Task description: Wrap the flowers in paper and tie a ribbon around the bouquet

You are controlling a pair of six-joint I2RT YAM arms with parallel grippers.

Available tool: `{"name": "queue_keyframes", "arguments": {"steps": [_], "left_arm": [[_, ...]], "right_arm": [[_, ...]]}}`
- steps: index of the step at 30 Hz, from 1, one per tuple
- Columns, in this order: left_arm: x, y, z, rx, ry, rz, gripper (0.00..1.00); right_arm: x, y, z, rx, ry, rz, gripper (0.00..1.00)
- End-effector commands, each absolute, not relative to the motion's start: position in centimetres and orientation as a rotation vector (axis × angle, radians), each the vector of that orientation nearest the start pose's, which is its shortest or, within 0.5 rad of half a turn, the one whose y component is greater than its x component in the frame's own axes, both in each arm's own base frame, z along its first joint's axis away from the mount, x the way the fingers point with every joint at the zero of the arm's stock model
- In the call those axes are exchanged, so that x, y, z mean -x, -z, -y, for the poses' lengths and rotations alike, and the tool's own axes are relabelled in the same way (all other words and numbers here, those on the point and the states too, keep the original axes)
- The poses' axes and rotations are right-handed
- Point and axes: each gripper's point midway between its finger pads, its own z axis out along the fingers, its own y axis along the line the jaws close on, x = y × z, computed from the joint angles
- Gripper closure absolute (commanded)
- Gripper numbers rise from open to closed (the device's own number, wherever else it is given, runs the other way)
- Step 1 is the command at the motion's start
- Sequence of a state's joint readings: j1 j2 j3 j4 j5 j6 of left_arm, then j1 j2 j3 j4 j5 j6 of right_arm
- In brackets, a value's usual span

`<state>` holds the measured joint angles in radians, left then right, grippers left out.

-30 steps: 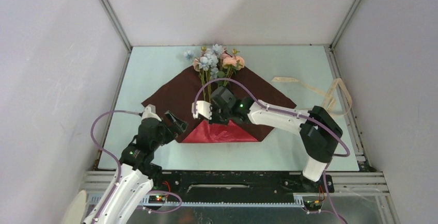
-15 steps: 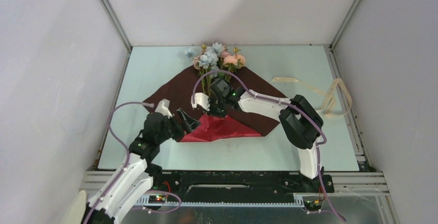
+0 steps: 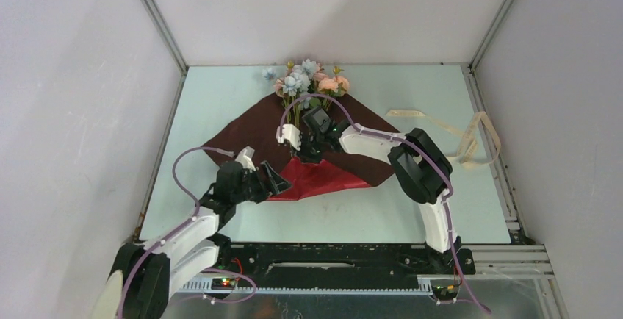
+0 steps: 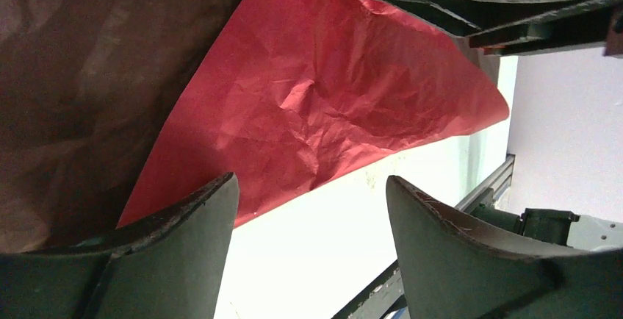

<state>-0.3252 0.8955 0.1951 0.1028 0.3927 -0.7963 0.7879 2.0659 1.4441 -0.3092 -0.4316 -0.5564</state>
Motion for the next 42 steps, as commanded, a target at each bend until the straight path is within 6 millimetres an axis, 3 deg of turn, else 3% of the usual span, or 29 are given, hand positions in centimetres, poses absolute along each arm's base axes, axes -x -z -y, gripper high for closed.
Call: {"name": "queue_keyframes", "arguments": {"steps": [1,3,6,10,11,12,13,15,17,18,19,22,25,27,30,36,42], "left_arm": [[-22.0,-5.9,17.2,0.289,1.022,-2.265,0.21],[-22.3,-5.1,16.6,0.319,0.959,-2.294,0.24],[-22.5,-4.1,15.8,0.346,0.887,-2.332,0.29],[-22.4,-3.3,15.7,0.361,0.866,-2.357,0.31],[-22.4,-3.1,15.6,0.367,0.861,-2.365,0.31],[-22.3,-2.9,15.5,0.371,0.854,-2.374,0.32],[-22.3,-2.8,15.5,0.373,0.853,-2.376,0.32],[-22.2,-2.6,15.5,0.374,0.852,-2.377,0.32],[-22.2,-2.4,15.5,0.373,0.847,-2.382,0.32],[-22.2,-2.3,15.4,0.375,0.843,-2.385,0.32],[-22.3,-2.2,15.3,0.38,0.83,-2.388,0.32],[-22.4,-2.1,15.3,0.386,0.819,-2.388,0.32],[-22.6,-2.0,15.2,0.39,0.81,-2.386,0.32],[-22.6,-1.9,15.2,0.392,0.802,-2.392,0.33],[-22.5,-1.8,15.2,0.396,0.801,-2.397,0.34],[-22.1,-0.9,14.7,0.417,0.764,-2.431,0.34],[-21.8,-0.2,14.4,0.445,0.736,-2.462,0.34]], "right_arm": [[-33.1,-5.1,-40.6,1.623,-0.622,-1.778,0.93],[-34.0,-4.9,-40.0,1.571,-0.579,-1.823,0.89],[-35.0,-5.6,-39.3,1.466,-0.546,-1.88,0.61],[-35.8,-9.9,-38.6,1.246,-0.525,-1.901,0.45],[-35.7,-10.2,-38.2,1.203,-0.508,-1.913,0.44],[-35.9,-12.3,-37.9,1.094,-0.502,-1.925,0.4],[-35.5,-12.4,-37.4,1.047,-0.502,-1.942,0.38],[-34.4,-16.1,-36.7,0.829,-0.566,-1.967,0.34],[-32.8,-17.3,-36.3,0.698,-0.644,-2.0,0.33],[-31.7,-16.4,-36.0,0.669,-0.661,-2.035,0.33],[-30.9,-17.5,-35.9,0.597,-0.718,-2.047,0.34],[-27.1,-15.8,-36.3,0.545,-0.857,-2.137,0.4],[-23.7,-13.8,-38.5,0.577,-0.945,-2.197,0.51],[-22.5,-11.6,-39.2,0.565,-0.953,-2.272,0.55],[-22.3,-8.9,-39.1,0.525,-0.924,-2.364,0.6],[-22.7,-3.1,-35.5,0.367,-0.693,-2.53,0.63],[-21.8,0.1,-30.3,0.231,-0.541,-2.614,0.64]]}}
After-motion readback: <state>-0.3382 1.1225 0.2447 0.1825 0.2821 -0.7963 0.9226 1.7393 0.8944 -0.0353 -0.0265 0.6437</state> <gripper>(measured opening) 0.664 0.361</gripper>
